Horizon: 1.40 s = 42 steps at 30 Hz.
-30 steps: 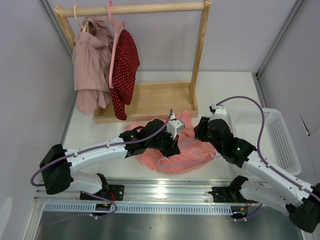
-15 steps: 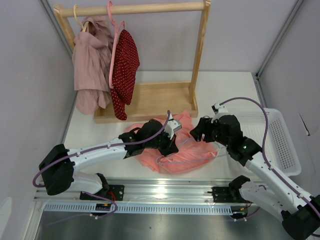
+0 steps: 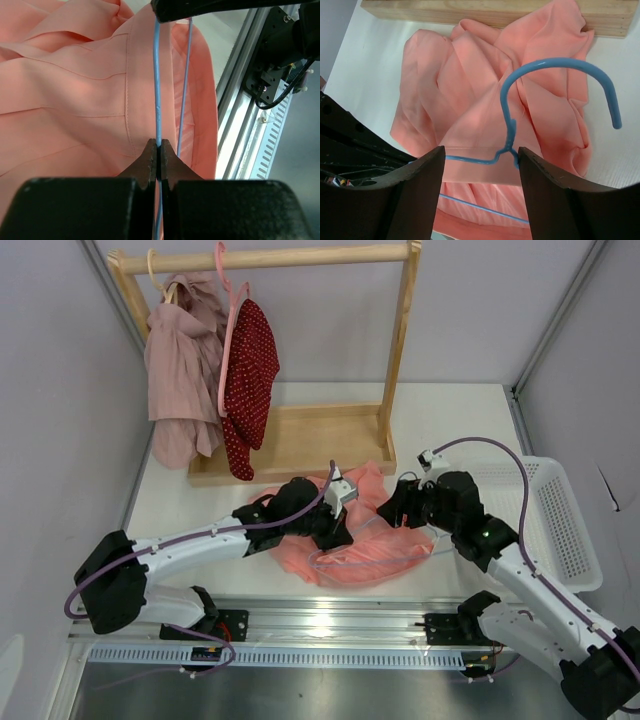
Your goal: Place the skirt on the hanger
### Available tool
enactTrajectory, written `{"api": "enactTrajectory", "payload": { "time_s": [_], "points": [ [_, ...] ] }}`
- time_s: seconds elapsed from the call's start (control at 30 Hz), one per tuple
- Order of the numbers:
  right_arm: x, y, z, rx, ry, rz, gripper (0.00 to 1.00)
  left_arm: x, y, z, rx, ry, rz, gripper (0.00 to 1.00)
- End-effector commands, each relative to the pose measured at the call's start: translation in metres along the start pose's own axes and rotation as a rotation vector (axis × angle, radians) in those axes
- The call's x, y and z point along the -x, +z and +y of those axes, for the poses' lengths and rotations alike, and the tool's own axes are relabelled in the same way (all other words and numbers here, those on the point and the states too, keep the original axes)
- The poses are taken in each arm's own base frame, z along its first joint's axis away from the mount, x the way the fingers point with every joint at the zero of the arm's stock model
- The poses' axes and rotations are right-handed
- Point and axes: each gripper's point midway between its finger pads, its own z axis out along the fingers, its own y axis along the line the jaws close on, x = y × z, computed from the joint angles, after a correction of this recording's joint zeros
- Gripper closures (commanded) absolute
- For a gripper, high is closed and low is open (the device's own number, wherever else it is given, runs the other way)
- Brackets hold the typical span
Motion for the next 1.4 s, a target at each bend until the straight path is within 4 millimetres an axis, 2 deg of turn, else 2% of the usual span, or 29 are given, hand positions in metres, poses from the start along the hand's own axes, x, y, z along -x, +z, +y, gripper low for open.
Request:
{"api": "enactTrajectory", "payload": {
  "time_s": [0.0, 0.23, 0.5, 0.57, 0.7, 0.8, 0.9, 0.93, 1.03, 1.2, 1.37],
  "points": [
    [0.011, 0.007, 0.008, 0.049, -0.047, -0.023, 0.38, 0.025, -0.008, -0.006, -0.04, 0.079, -0.096, 1.0],
    [0.01, 0.014, 0.006, 0.049, -0.046, -0.019, 0.48, 0.028, -0.01, -0.006, -0.055, 0.089, -0.103, 1.0],
    [0.008, 0.013, 0.002, 0.026, -0.023, -0.027, 0.77, 0.022, -0.007, 0.001, -0.025, 0.078, -0.08, 1.0],
    [0.007, 0.011, -0.001, 0.008, -0.015, -0.033, 0.85, 0.015, -0.007, 0.006, 0.005, 0.061, -0.051, 1.0],
    [0.008, 0.01, -0.005, -0.018, -0.012, -0.051, 0.97, 0.016, -0.008, 0.009, 0.03, 0.039, -0.044, 0.98],
    [0.007, 0.009, -0.005, -0.028, -0.014, -0.056, 1.0, 0.014, -0.008, 0.01, 0.038, 0.021, -0.027, 0.92],
    [0.008, 0.009, -0.007, -0.048, -0.014, -0.064, 1.0, 0.017, -0.009, 0.011, 0.052, 0.01, -0.025, 0.82],
    [0.01, 0.008, -0.008, -0.052, -0.016, -0.072, 1.0, 0.018, -0.011, 0.011, 0.056, 0.006, -0.026, 0.72],
    [0.01, 0.009, -0.008, -0.058, -0.018, -0.076, 1.0, 0.025, -0.017, 0.013, 0.088, -0.005, -0.054, 0.56],
    [0.01, 0.01, -0.008, -0.063, -0.019, -0.082, 1.0, 0.045, -0.035, 0.013, 0.139, -0.001, -0.119, 0.45],
    [0.015, 0.01, -0.012, -0.089, 0.003, -0.104, 1.0, 0.066, -0.068, 0.017, 0.228, -0.024, -0.225, 0.4]
  ]
}}
